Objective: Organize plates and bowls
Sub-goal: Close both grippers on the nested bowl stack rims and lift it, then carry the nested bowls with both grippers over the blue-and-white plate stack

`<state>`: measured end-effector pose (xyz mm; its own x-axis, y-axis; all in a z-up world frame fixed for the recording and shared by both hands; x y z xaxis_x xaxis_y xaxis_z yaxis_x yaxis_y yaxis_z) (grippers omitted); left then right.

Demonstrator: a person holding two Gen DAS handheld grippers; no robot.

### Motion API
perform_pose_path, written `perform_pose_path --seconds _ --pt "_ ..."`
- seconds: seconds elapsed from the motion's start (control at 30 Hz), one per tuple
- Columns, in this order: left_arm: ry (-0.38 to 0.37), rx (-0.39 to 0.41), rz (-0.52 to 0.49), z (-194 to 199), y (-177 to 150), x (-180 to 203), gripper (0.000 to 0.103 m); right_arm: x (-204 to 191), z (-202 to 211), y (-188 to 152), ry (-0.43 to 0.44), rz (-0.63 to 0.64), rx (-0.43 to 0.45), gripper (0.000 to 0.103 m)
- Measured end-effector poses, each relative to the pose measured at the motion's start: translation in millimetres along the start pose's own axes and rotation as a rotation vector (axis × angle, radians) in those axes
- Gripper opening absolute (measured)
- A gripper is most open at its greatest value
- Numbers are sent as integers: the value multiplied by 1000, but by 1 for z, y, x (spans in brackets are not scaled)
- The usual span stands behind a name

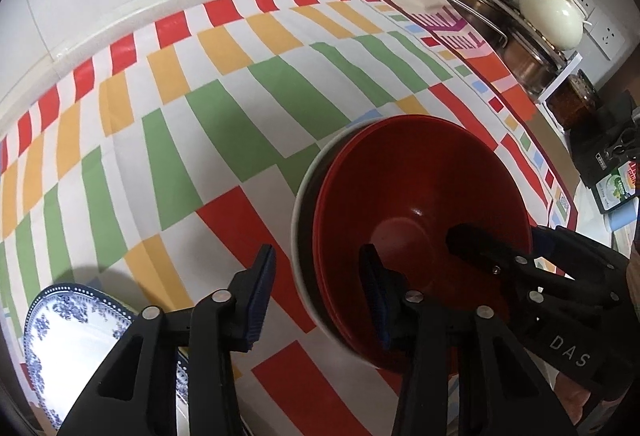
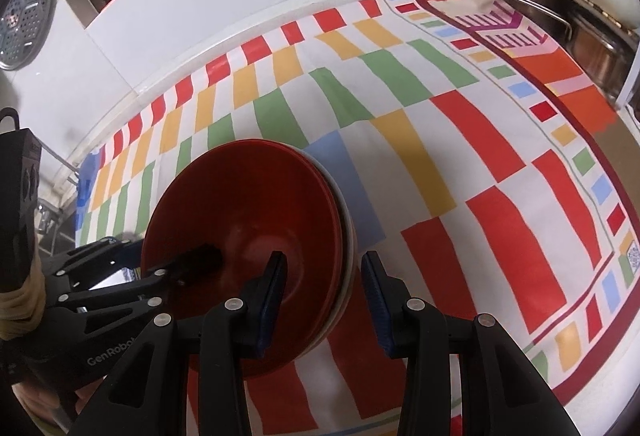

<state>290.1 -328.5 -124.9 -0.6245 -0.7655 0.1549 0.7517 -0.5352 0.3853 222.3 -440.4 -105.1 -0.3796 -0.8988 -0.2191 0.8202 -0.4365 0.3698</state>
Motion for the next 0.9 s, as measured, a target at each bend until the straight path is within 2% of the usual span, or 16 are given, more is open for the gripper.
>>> perform_pose_path --seconds 0.17,0.4,0.9 --pt "-31 -30 19 -6 -1 0 32 1 -5 1 0 -13 -20 36" --pt "-42 -34 17 -8 0 0 32 5 -16 -1 -6 -39 -65 29" --pt "-13 -20 10 -4 0 -1 32 4 -14 0 -25 -98 -87 27"
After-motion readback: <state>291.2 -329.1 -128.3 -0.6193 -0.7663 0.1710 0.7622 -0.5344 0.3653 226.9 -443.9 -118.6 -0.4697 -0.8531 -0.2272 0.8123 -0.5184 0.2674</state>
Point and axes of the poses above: each gripper's, at about its wrist camera, not at the fingertips, and z roughly against the way its jaws point, x to its right, y to its top, the point moved 3 cm from there along -z, roughly the way its jaws point, and after that the axes turned 1 degree about -z, right-handed, at the moved point
